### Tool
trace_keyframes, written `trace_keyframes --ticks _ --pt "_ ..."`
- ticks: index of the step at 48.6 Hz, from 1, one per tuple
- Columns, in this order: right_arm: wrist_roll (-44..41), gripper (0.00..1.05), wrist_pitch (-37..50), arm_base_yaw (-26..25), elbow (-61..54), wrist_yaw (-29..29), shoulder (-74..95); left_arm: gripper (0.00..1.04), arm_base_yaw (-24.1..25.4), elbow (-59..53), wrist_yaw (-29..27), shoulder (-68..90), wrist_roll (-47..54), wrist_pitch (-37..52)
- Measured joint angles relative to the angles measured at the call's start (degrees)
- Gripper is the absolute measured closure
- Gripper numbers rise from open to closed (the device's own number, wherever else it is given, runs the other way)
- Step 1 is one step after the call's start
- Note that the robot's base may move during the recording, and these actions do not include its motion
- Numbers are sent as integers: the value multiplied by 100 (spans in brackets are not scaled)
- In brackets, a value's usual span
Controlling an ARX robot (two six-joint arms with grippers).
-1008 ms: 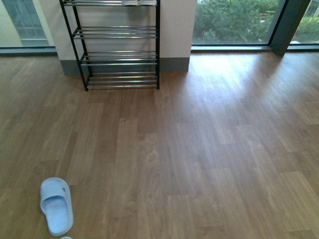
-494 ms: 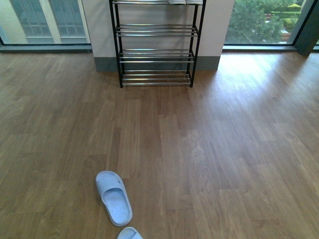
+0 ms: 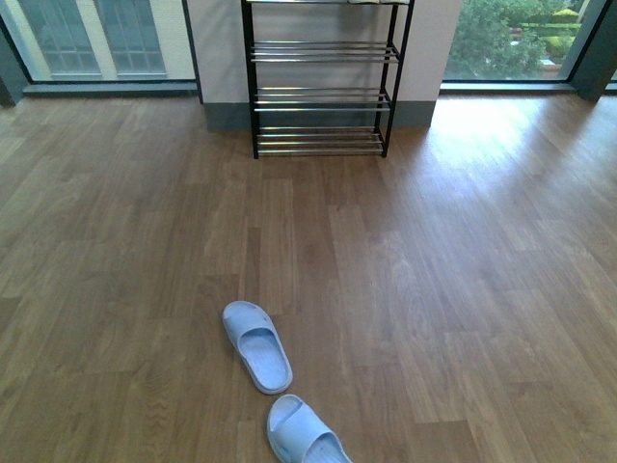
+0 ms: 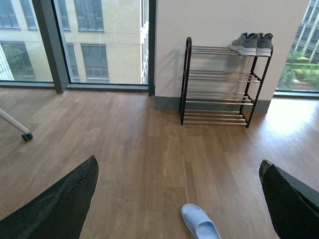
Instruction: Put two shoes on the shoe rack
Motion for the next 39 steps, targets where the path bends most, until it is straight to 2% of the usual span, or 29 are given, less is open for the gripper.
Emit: trace_keyframes --ticks 39 --pt "2 9 0 -2 0 31 -9 9 4 2 20 0 0 2"
